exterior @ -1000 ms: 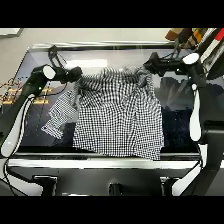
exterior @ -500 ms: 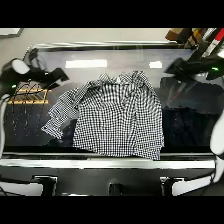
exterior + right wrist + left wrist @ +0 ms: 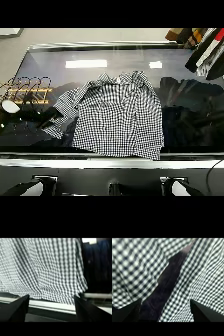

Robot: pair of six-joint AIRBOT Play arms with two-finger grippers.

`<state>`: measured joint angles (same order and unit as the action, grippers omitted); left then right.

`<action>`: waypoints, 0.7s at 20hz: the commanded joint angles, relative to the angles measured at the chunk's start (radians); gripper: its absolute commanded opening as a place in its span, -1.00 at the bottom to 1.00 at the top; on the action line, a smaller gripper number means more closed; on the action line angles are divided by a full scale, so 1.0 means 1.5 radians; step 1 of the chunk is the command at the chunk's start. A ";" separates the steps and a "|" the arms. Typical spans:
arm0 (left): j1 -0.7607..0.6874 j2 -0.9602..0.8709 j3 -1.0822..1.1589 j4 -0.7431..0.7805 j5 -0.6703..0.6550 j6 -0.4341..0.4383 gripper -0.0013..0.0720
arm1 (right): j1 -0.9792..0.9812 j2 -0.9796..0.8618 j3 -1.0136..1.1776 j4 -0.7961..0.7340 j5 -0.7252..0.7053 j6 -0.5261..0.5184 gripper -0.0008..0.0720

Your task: Fold the clothes and pants, and hang the long-sleeved shirts on hangers.

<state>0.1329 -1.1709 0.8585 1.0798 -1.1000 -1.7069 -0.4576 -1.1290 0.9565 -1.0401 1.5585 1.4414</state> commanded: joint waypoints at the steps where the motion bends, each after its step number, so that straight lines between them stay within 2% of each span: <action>1: 0.002 0.025 -0.103 -0.040 0.031 0.006 1.00 | -0.004 0.068 -0.180 -0.005 -0.021 -0.024 0.79; 8: 0.002 0.023 -0.105 -0.040 0.054 0.006 1.00 | -0.004 0.048 -0.315 0.039 -0.088 -0.073 0.79; 11: 0.002 0.022 -0.105 -0.040 0.054 0.006 1.00 | -0.004 0.024 -0.329 0.082 -0.137 -0.109 0.78; 14: 0.002 0.022 -0.105 -0.040 0.053 0.006 1.00 | -0.004 -0.001 -0.329 0.088 -0.181 -0.116 0.78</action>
<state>0.1349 -1.1378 0.7025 1.0206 -1.0214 -1.6978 -0.4637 -1.0992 0.4770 -0.9398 1.3556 1.2972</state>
